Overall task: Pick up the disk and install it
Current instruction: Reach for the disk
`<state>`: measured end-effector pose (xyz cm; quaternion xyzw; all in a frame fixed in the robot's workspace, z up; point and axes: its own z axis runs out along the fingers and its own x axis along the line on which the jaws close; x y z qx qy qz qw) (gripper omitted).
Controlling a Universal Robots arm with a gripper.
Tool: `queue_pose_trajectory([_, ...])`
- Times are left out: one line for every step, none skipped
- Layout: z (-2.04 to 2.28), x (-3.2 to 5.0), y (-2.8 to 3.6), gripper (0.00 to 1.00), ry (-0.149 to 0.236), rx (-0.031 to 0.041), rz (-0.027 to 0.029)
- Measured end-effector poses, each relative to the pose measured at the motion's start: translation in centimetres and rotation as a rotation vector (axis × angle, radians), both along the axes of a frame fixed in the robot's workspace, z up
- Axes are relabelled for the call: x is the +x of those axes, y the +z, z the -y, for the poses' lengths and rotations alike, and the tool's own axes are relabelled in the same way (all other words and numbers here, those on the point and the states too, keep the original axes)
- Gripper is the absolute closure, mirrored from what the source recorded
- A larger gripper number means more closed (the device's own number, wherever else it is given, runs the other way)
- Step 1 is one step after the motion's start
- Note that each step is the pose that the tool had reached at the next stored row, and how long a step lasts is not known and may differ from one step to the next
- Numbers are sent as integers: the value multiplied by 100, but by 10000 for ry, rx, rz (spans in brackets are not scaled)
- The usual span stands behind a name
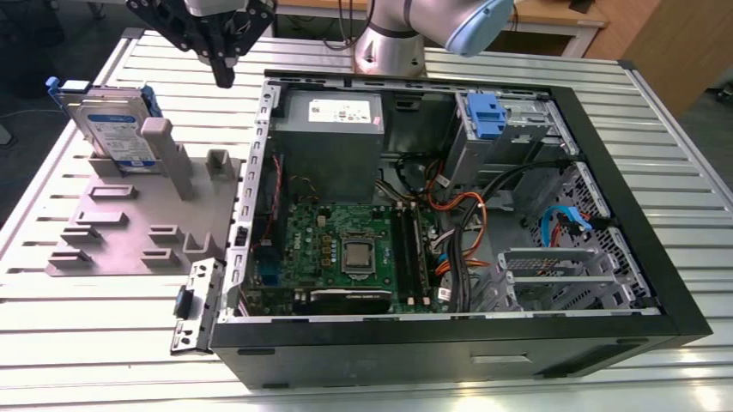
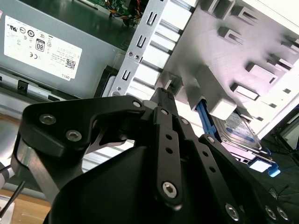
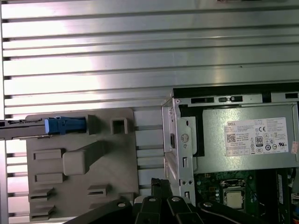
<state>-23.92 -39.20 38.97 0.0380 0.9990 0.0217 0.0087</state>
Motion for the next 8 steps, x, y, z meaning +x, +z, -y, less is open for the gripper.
queue_pose_trajectory([0, -2, -1, 89, 0, 0, -6])
queue_pose_trajectory([0, -7, -3, 89, -1, 2, -10])
queue_pose_trajectory([0, -14, -3, 89, -1, 3, -12])
queue_pose_trajectory([0, -19, -3, 89, -1, 2, -14])
queue_pose_trajectory([0, -20, -4, 89, 0, 3, -17])
queue_pose_trajectory([0, -23, -4, 89, 1, 3, -21])
queue_pose_trajectory([0, -26, -4, 89, 0, 2, -26])
queue_pose_trajectory([0, -29, -5, 89, 0, 2, -31])
